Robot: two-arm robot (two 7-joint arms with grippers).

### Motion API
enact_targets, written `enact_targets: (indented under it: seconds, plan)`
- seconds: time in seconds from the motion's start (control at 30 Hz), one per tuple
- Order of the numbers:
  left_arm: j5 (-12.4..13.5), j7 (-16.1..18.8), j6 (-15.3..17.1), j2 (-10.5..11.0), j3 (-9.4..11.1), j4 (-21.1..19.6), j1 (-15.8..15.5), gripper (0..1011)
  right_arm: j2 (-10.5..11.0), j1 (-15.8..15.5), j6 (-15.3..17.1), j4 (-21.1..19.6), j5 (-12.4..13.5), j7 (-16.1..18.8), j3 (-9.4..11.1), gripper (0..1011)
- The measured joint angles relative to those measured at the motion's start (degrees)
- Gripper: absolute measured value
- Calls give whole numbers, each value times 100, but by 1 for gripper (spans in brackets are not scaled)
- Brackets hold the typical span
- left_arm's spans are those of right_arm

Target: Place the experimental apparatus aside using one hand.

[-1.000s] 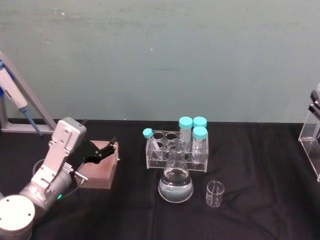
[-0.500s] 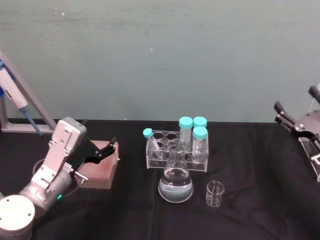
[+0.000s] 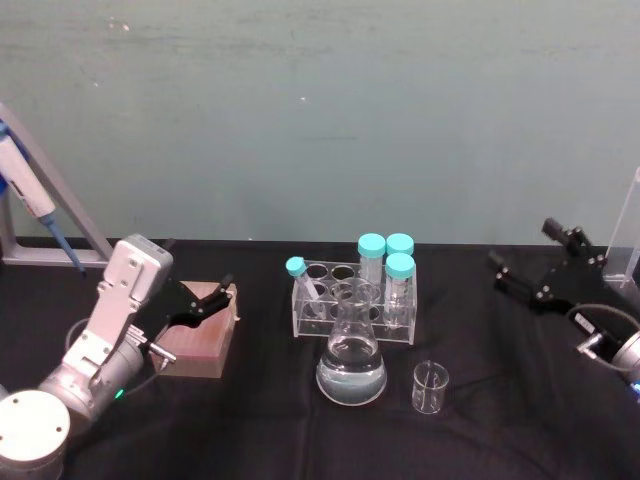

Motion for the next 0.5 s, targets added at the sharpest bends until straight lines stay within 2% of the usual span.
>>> enact_targets:
  seconds: [0.23, 0.5]
  plan:
    - [0, 0, 0, 0, 0, 0, 0, 1000, 88, 9, 290, 75, 149, 214, -229, 1000]
    - [0, 0, 0, 0, 0, 0, 0, 1000, 190, 3, 411, 98, 176, 306, -458, 1000]
